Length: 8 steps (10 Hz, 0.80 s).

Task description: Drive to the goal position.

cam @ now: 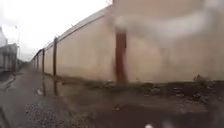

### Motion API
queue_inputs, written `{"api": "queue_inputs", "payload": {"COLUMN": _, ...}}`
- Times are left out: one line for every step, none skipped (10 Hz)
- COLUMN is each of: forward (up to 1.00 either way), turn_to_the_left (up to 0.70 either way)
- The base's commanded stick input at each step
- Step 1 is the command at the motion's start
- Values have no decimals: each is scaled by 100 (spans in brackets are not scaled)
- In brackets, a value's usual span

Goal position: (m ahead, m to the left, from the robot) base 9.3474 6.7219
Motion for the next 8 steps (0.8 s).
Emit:
{"api": "queue_inputs", "payload": {"forward": 0, "turn_to_the_left": 50}}
{"api": "queue_inputs", "payload": {"forward": 0, "turn_to_the_left": 50}}
{"api": "queue_inputs", "payload": {"forward": 0, "turn_to_the_left": 50}}
{"api": "queue_inputs", "payload": {"forward": 0, "turn_to_the_left": 50}}
{"api": "queue_inputs", "payload": {"forward": 0, "turn_to_the_left": 50}}
{"api": "queue_inputs", "payload": {"forward": 0, "turn_to_the_left": 50}}
{"api": "queue_inputs", "payload": {"forward": 0, "turn_to_the_left": 50}}
{"api": "queue_inputs", "payload": {"forward": 0, "turn_to_the_left": 50}}
